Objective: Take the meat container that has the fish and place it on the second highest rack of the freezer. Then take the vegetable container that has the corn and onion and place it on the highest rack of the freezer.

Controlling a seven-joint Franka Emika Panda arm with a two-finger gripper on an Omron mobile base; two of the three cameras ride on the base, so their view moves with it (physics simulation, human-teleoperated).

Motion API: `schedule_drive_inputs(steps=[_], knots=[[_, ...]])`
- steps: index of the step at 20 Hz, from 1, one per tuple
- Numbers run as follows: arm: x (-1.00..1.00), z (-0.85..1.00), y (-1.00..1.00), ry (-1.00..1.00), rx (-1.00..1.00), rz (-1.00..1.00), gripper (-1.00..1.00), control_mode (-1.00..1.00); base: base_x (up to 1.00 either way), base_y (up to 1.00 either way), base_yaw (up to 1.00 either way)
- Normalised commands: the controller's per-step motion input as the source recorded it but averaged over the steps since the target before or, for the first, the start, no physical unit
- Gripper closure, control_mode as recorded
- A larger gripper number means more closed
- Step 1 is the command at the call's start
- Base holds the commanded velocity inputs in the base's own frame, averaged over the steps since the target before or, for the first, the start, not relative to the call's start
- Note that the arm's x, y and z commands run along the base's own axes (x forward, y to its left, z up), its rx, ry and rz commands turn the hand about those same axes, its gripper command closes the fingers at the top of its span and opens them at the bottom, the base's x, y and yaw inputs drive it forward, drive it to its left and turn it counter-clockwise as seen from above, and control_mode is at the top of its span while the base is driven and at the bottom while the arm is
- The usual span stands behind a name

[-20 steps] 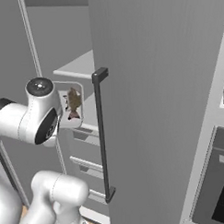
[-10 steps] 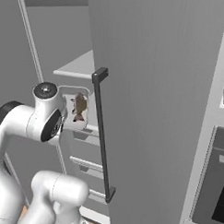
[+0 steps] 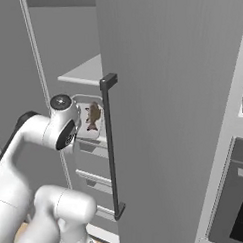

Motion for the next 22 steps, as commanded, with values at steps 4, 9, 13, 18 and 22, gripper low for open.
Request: schedule_drive_inputs(steps=[4, 9, 13, 18, 22], knots=[[0.96, -0.07, 0.05, 0.23, 0.00, 0.00, 1.00, -1.00, 0.00, 0.00, 0.00], [0.31, -0.47, 0.12, 0.29, -0.02, 0.00, 1.00, -1.00, 0.00, 0.00, 0.00], [0.31, -0.45, 0.01, 0.11, -0.05, 0.00, 1.00, -1.00, 0.00, 0.00, 0.00], [0.39, -0.42, 0.00, -0.02, -0.03, 0.00, 1.00, -1.00, 0.00, 0.00, 0.00], [0.69, -0.35, 0.00, -0.15, 0.00, -0.01, 1.00, -1.00, 0.00, 0.00, 0.00]])
